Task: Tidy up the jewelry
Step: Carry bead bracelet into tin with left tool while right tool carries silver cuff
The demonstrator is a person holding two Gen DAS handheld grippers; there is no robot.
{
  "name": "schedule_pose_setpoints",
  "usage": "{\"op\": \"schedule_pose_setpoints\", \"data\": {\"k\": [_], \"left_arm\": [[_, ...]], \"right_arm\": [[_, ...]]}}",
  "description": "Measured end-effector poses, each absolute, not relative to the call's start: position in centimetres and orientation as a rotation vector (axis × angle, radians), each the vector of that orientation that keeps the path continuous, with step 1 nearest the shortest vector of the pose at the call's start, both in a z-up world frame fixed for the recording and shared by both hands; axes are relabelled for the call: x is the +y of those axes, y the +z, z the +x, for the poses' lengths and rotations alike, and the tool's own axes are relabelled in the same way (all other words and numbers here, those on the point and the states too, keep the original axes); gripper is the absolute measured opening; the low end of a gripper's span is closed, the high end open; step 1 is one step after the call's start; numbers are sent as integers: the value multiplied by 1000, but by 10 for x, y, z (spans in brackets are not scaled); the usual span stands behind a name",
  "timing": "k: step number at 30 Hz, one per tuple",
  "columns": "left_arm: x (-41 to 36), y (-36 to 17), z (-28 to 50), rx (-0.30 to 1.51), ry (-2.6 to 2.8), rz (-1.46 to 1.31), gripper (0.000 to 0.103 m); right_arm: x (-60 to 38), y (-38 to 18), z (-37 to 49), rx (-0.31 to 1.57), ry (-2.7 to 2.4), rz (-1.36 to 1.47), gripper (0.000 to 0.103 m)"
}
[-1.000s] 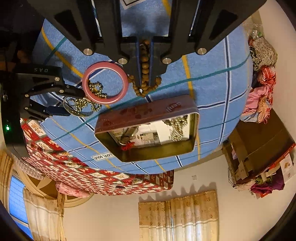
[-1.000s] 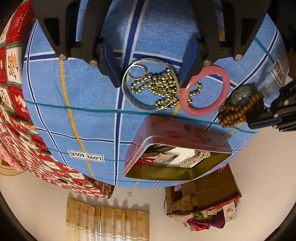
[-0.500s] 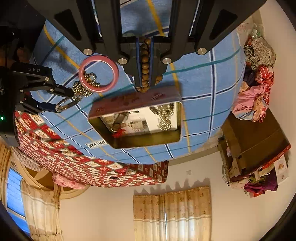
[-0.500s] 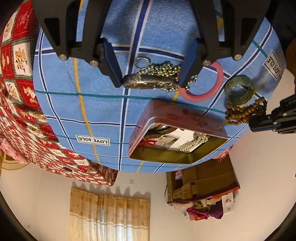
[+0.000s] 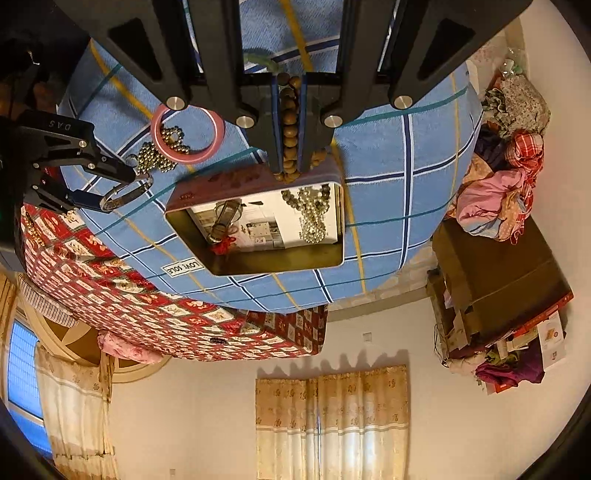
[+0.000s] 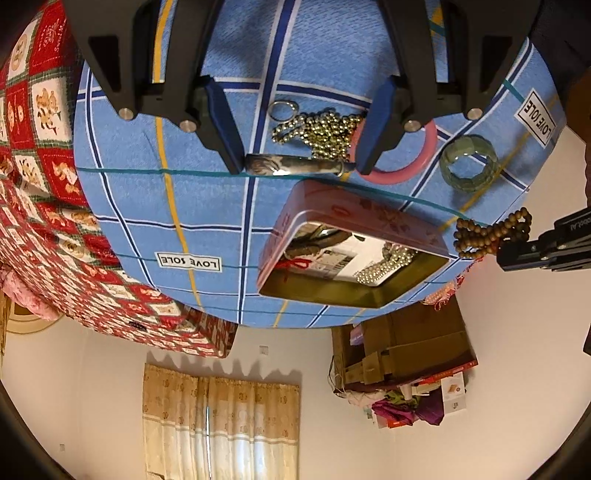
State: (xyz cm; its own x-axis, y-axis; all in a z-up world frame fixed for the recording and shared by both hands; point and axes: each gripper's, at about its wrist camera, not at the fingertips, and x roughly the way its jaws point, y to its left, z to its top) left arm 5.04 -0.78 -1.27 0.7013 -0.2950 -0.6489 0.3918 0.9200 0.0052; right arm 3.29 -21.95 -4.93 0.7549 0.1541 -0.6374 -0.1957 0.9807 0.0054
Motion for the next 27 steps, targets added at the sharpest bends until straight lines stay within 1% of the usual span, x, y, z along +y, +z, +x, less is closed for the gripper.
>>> {"op": "schedule_pose_setpoints", "data": {"k": [18, 27], "left_arm": [[-12, 17, 70, 629, -359, 143, 7], [-18, 21, 88, 617, -343, 144, 7]], "right_arm": [[-204, -24, 47, 640, 230, -83, 64], [-196, -10, 65, 614, 244, -80, 64]]}}
